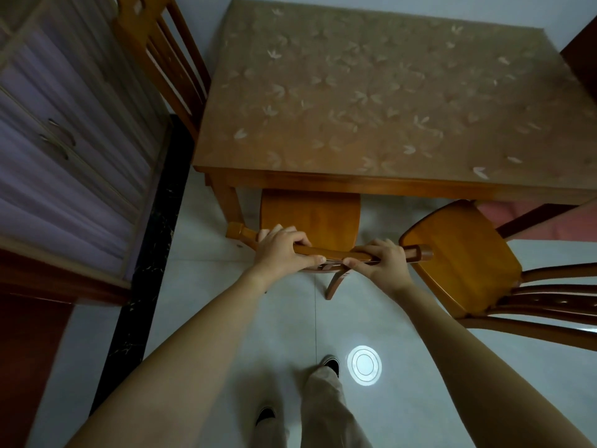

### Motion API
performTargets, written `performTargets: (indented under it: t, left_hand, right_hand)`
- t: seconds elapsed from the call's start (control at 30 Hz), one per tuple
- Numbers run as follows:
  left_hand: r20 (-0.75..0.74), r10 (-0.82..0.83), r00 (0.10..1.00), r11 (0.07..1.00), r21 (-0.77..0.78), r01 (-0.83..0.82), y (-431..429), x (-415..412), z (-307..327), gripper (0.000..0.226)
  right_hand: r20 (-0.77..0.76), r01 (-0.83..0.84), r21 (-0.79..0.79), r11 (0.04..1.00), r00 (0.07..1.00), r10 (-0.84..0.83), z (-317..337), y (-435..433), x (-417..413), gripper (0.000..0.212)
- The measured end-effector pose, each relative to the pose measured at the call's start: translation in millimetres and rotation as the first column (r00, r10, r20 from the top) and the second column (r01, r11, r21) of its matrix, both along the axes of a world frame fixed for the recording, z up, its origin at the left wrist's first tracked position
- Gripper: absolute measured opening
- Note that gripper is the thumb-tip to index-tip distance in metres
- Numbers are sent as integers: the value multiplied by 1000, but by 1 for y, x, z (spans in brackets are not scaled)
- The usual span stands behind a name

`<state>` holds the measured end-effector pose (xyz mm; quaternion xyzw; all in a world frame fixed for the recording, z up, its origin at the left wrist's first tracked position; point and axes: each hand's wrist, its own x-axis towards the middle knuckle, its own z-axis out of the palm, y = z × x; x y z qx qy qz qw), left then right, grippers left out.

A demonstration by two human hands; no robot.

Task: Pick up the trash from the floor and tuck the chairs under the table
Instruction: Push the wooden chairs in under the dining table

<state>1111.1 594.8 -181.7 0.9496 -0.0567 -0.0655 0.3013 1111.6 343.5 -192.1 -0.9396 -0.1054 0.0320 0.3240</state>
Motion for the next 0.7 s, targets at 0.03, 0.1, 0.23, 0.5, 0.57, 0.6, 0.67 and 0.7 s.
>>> performTargets:
  t: [0.03, 0.1, 0.23, 0.5, 0.57, 0.6, 0.67, 0.7]
  left_hand:
    - [-4, 3, 1000, 1000, 6, -3, -3, 3, 1, 48]
    - [-14, 10, 1000, 1000, 19, -9, -8, 8, 3, 45]
    - [-52, 22, 998, 999, 45, -20, -16, 17, 4, 45]
    - [-86, 67, 994, 997, 46, -64, -30, 39, 8, 46]
    - [-101, 75, 992, 997, 42, -71, -31, 45, 9, 44]
    - [-110, 76, 991, 997, 39, -72, -31, 48, 9, 44]
    - [-119, 81, 990, 996, 35, -77, -30, 54, 9, 43]
    - [-125, 87, 988, 996, 32, -83, -30, 57, 10, 43]
  right_hand:
    - [4, -5, -4, 1000, 1000, 5, 1, -2, 4, 59]
    - [3, -8, -4, 1000, 1000, 8, 2, -6, 10, 55]
    - [-8, -16, -25, 1000, 1000, 15, 3, -13, 23, 62]
    - [-12, -61, -30, 998, 998, 61, 0, -28, 53, 68]
    - [-26, -63, -39, 997, 998, 62, -2, -30, 58, 68]
    - [-34, -65, -44, 997, 997, 63, -3, -30, 61, 69]
    - [-43, -67, -49, 997, 997, 65, -6, -30, 67, 72]
    - [-46, -67, -47, 997, 997, 64, -7, -30, 70, 72]
